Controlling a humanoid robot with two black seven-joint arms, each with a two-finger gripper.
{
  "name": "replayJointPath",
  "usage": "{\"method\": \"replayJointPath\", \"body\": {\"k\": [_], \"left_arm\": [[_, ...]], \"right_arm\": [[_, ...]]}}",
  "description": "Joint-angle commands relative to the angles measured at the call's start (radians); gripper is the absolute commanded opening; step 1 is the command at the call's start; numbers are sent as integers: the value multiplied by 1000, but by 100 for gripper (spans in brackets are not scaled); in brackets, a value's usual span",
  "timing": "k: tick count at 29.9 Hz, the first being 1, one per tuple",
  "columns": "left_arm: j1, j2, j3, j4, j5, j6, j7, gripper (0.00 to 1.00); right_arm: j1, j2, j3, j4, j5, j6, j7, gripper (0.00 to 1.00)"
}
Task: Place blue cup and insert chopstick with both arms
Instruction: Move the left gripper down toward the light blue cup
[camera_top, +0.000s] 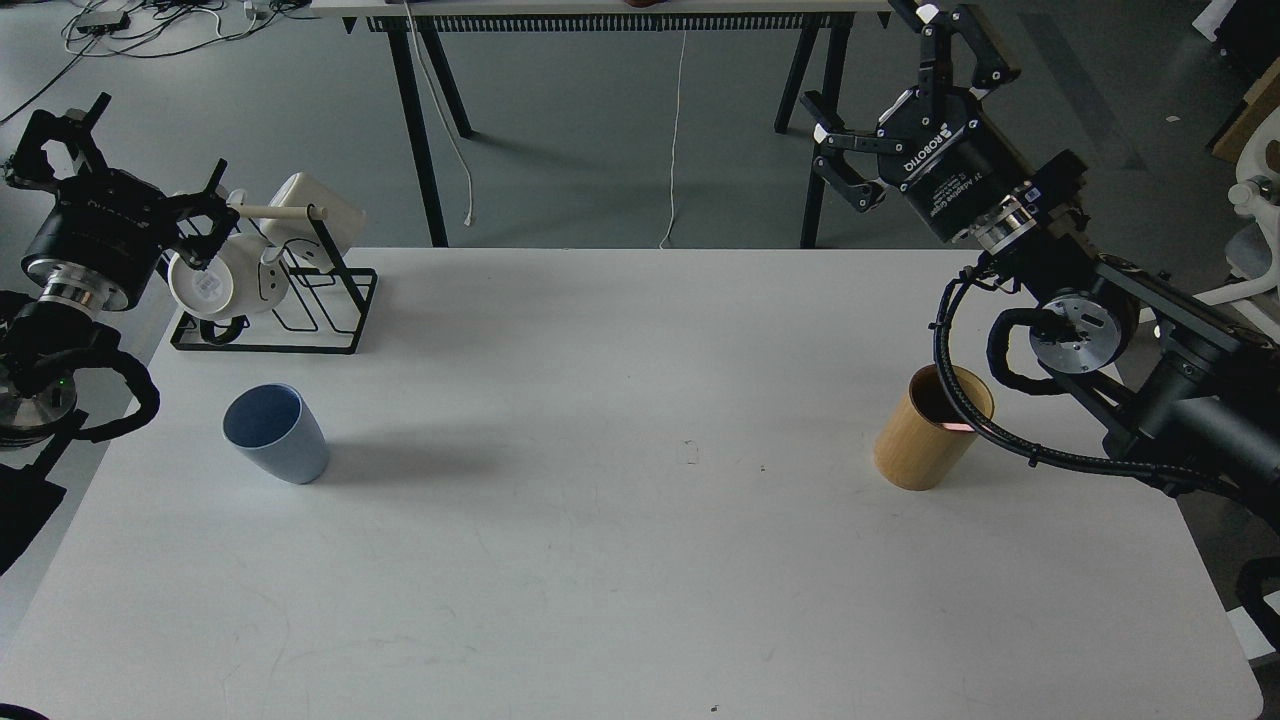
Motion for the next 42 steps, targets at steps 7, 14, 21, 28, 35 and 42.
{"method": "replayJointPath", "body": {"k": [7,14,21,28,35,42], "left_arm": [[-51,-8,6,-35,-2,0,-3,100],[-98,-20,-4,-32,-3,0,-23,100],[-130,-64,-144,41,-11,0,-79,100],[-130,-141,-136,-1,39,0,-137,100],[-223,-88,-152,-159,194,0,-152,100],[-476,-37,128,-161,292,0,-195,100]], "right_arm": [[0,-4,5,0,1,0,0,99],[-3,-4,5,-2,-1,0,0,99],[0,-4,19,-2,1,0,0,99],[6,-7,17,-3,1,0,0,99],[6,-4,19,-2,1,0,0,99],[4,-4,19,-3,1,0,0,99]]}}
